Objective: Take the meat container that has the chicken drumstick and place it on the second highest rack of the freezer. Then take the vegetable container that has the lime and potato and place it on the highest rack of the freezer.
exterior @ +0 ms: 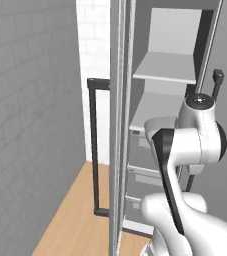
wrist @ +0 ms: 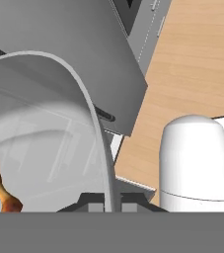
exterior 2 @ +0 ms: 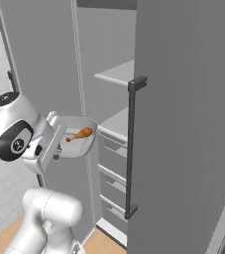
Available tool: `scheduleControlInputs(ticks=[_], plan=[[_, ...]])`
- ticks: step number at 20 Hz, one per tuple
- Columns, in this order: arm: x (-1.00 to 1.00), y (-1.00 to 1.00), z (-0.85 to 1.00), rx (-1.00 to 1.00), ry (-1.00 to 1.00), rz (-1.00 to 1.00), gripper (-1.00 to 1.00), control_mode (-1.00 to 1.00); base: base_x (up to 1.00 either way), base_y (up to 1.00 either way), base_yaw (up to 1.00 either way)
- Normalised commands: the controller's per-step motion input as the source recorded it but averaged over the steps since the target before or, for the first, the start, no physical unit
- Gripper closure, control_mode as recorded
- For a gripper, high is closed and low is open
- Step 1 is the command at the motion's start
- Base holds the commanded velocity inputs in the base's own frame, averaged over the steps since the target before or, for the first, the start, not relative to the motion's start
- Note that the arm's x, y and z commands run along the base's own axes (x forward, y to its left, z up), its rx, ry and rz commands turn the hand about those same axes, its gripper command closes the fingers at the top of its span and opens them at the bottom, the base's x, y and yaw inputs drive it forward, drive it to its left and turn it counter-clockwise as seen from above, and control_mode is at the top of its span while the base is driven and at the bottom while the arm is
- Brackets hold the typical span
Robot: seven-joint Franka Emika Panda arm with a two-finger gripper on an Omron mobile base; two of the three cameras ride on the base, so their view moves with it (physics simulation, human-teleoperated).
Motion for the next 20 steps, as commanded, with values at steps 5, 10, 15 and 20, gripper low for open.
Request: scheduleControlInputs(ticks=[5,10,15,20], plan=[[0.0,0.0,0.0,0.0,0.0,0.0,1.0,1.0,0.62,-0.03,0.0],[0.0,0.0,0.0,0.0,0.0,0.0,1.0,1.0,0.42,-0.02,0.0],[0.0,0.0,0.0,0.0,0.0,0.0,1.0,1.0,0.2,0.1,0.0],[0.0,0.0,0.0,0.0,0.0,0.0,1.0,1.0,0.06,0.01,0.0]])
